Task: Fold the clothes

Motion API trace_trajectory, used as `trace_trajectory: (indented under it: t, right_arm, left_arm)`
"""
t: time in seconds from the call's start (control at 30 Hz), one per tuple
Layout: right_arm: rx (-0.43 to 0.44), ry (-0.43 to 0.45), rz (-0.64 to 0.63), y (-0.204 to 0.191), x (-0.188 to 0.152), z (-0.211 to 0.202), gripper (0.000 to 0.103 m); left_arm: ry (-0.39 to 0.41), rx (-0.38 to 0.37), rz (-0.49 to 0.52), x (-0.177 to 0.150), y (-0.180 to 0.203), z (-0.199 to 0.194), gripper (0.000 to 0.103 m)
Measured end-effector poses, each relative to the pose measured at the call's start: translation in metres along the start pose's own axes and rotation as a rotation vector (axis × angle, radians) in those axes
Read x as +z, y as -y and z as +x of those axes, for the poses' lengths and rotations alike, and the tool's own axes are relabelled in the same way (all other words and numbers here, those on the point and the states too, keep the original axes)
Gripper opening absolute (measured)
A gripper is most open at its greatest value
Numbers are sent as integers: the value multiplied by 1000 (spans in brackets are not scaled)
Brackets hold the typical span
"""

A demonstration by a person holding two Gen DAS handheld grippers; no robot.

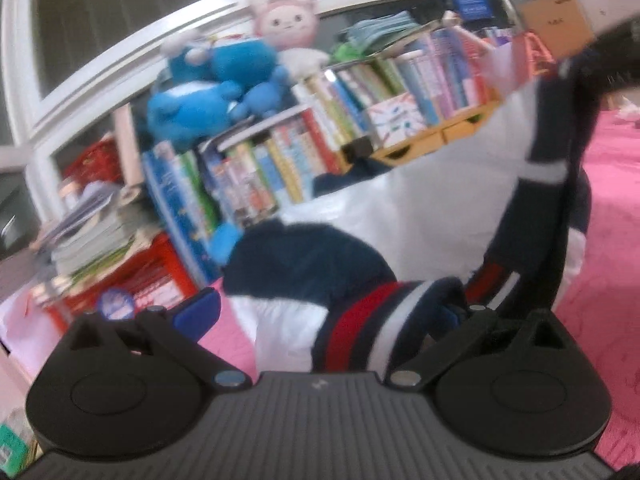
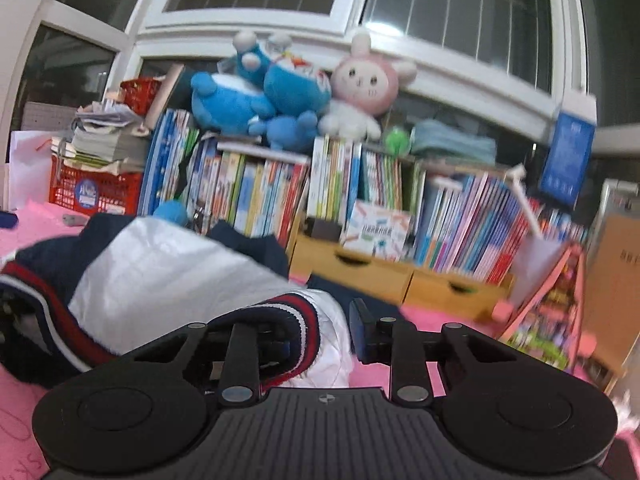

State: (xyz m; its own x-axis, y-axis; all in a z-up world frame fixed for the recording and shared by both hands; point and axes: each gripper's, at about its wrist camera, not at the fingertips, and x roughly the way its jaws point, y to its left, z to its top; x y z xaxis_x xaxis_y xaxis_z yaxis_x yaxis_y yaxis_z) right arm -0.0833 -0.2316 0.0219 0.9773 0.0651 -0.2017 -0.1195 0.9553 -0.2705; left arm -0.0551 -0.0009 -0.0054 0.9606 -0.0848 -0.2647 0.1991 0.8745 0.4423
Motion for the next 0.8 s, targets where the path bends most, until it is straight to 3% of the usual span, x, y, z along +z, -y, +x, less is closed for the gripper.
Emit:
trace_trajectory:
  t: [0.1, 0.17, 0.27, 0.3, 0.43, 0.57, 0.67, 0.77, 0.8]
  right_arm:
    - [-33, 21, -49, 6, 6, -5, 26]
    - [-71, 12, -91, 10, 4, -6, 26]
    - [-95, -43, -120, 21, -11, -2, 27]
    - [-89, -62, -134, 23, -18, -1, 28]
    - [-39, -135, -303, 5, -49, 2, 40]
    - [56, -238, -313, -14, -75, 9, 43]
    - [167, -326, -166, -22, -86, 20, 44]
    - [296, -441, 113, -12, -83, 39, 43]
    - [247, -408, 80, -10, -73, 43, 37]
  left_arm:
    - [42, 110, -44, 10, -11, 4, 103]
    - [52, 200, -196, 17, -38, 5, 103]
    - [63, 204, -459, 13, -88, 1, 103]
    - [51, 202, -506, 10, -99, 0, 103]
    - [16, 244, -506, -3, -105, -7, 103]
    - [-13, 275, -520, -16, -106, -14, 103]
    - [-24, 320, -557, -25, -113, -21, 103]
    - [-65, 339, -603, -31, -125, -20, 103]
    - [-81, 318, -618, -31, -129, -18, 103]
